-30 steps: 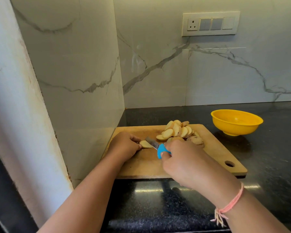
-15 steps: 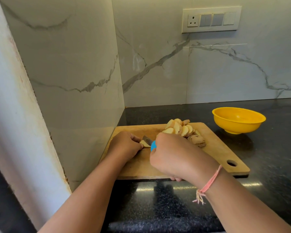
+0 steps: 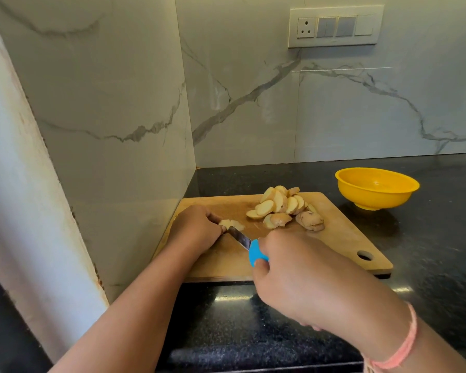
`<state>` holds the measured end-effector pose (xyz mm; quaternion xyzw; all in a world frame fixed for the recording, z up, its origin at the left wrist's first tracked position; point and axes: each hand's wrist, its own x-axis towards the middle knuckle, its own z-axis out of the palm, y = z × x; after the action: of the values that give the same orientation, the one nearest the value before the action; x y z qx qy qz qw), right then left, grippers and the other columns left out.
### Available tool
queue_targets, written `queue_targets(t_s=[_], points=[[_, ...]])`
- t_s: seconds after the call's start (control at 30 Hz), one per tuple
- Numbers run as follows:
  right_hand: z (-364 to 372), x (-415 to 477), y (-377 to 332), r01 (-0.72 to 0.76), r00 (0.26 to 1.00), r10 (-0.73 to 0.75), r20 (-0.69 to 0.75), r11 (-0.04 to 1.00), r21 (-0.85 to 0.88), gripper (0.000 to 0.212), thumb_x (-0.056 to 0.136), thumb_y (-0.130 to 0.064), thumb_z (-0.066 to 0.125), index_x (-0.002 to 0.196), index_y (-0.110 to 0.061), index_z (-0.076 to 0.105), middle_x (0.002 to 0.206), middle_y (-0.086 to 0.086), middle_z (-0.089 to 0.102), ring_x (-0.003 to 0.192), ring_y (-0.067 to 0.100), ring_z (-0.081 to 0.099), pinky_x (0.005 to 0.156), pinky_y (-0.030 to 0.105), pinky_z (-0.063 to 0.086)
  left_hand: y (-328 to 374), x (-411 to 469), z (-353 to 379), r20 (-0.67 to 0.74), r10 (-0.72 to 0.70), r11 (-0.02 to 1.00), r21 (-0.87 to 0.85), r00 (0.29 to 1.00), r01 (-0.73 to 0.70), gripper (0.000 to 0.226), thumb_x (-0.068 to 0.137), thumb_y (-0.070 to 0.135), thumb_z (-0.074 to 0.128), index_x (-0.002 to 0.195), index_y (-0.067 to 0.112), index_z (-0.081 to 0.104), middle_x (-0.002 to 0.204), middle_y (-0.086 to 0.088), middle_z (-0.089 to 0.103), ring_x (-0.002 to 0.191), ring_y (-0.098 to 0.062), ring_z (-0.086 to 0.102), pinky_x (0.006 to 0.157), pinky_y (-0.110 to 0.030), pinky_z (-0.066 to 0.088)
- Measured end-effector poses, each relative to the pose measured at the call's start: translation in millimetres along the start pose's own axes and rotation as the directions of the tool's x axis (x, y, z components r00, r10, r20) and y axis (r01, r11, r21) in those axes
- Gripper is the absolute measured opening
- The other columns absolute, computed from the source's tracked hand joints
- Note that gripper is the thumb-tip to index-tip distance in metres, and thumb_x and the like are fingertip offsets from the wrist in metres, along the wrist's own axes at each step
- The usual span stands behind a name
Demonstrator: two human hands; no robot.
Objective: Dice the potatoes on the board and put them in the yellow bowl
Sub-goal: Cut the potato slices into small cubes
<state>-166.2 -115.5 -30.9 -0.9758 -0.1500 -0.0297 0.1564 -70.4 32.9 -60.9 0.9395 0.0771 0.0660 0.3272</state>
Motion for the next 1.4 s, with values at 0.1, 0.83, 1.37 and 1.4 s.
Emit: queue_targets(t_s=[0.1,0.83,1.37,1.4], points=[[-4.6,-5.0,4.4,-0.012,1.000,0.012,0.000,1.000,0.021,0.015,0.091,-0.025,0.046,0.086,-0.012,0.052,0.075,-0.003,0.055,0.066,0.012,0.051,0.064,0.026,0.045,-1.3,-0.9,0.1,-0.002,0.002,1.000,-0.013,1.000,-0.002,0.019,0.090,0.024,0.065,0.108,0.023,0.069,0.112,0.003,0.066,0.096,-0.015,0.059,0.076,-0.024,0.043],[0.3,21.2,21.8,-0.085,0.990,0.090,-0.112,0.995,0.046,0.035,0.099,-0.032,0.038,0.128,-0.018,0.051,0.093,-0.002,0.056,0.072,0.010,0.053,0.053,0.016,0.039,-2.3,6.4,10.5,-0.077,0.163,0.977,0.148,0.984,-0.150,0.030,0.094,0.025,0.057,0.124,0.025,0.061,0.122,0.004,0.062,0.105,-0.013,0.057,0.087,-0.025,0.047],[-19.8,76.8,28.0,-0.009,0.997,0.028,-0.075,0.969,0.248,0.033,0.094,-0.024,0.040,0.122,-0.013,0.055,0.063,0.002,0.059,0.042,0.011,0.052,0.038,0.017,0.040,-2.0,5.5,8.4,-0.093,0.169,0.980,0.125,0.981,-0.157,0.007,0.095,0.023,0.055,0.100,0.024,0.060,0.106,0.004,0.062,0.096,-0.013,0.055,0.080,-0.026,0.045],[-18.9,84.0,28.4,0.002,0.998,0.018,-0.062,0.953,0.301,0.032,0.095,-0.023,0.041,0.120,-0.011,0.057,0.063,0.002,0.059,0.041,0.010,0.051,0.038,0.017,0.039,-2.1,5.5,8.4,-0.096,0.161,0.983,0.110,0.982,-0.150,0.009,0.095,0.023,0.055,0.101,0.024,0.061,0.108,0.004,0.062,0.097,-0.012,0.055,0.081,-0.026,0.045]])
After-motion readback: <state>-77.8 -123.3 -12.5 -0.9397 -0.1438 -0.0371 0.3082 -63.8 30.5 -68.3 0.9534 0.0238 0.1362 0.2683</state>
